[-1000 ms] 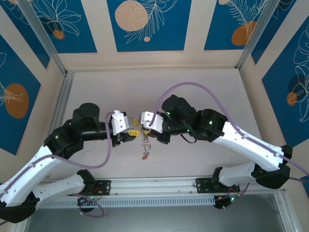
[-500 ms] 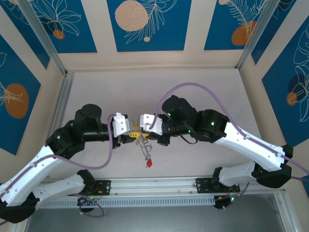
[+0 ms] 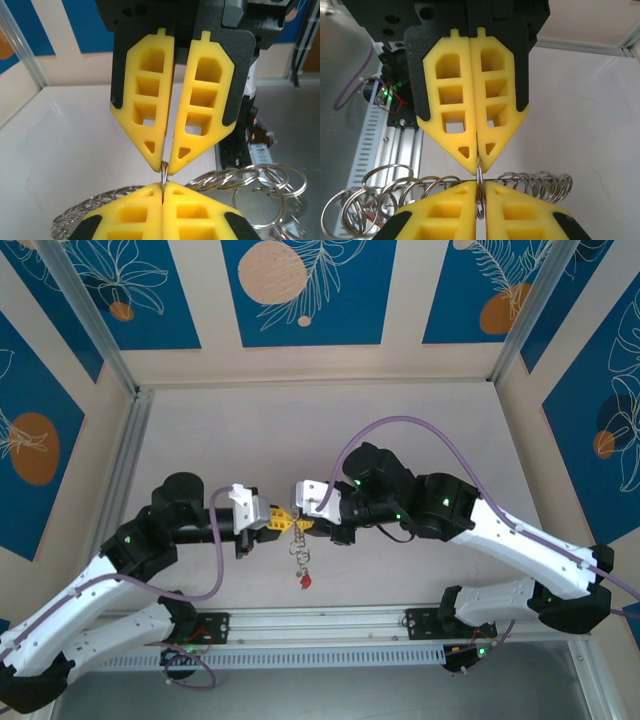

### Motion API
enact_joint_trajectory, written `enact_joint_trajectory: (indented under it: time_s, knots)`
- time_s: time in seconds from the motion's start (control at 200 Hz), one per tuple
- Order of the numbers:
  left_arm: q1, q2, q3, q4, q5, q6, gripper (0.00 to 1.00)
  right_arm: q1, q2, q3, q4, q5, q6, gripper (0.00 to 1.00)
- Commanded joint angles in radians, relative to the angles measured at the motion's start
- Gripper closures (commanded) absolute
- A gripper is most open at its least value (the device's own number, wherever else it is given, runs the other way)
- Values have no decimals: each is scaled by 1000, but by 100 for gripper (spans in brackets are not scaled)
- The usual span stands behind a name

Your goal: Put the keys on the keyring

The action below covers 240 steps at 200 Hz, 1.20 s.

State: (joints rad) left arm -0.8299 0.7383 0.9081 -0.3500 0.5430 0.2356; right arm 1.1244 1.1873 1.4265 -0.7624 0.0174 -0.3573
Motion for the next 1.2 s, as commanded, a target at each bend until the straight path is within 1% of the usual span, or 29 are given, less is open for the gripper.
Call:
enact_joint_trajectory:
  time_s: [0.0,0.115,0.26,0.37,0.505,0.575,0.64,0.725,0.905,0.99,1.195]
  knots:
    - [-7,-39,-60,235,95,-100,100,-7,-58,-45,100,-77,47,88]
    - [-6,-57,-123,365,130,-160,100,-13,-89,-78,129,-115,64,84]
    - [-6,-81,-179,487,137,-210,100,-27,-113,-106,144,-150,80,83]
    - [-6,-79,-181,490,128,-211,100,-36,-121,-124,142,-164,88,83]
    - [-6,-77,-168,463,127,-192,100,-45,-138,-151,139,-170,108,77]
    - [-6,-73,-162,455,132,-184,100,-55,-147,-165,147,-179,119,76]
    - [-6,-69,-161,459,140,-182,100,-62,-153,-175,157,-185,128,79]
    - [-6,-68,-166,470,146,-185,100,-76,-165,-188,179,-213,141,86]
    - [-6,-85,-180,508,165,-203,100,-106,-162,-198,190,-272,160,95]
    - [-6,-92,-196,556,181,-223,100,-117,-150,-200,192,-308,172,96]
    - [-6,-86,-225,663,230,-268,100,-128,-109,-182,204,-381,198,96]
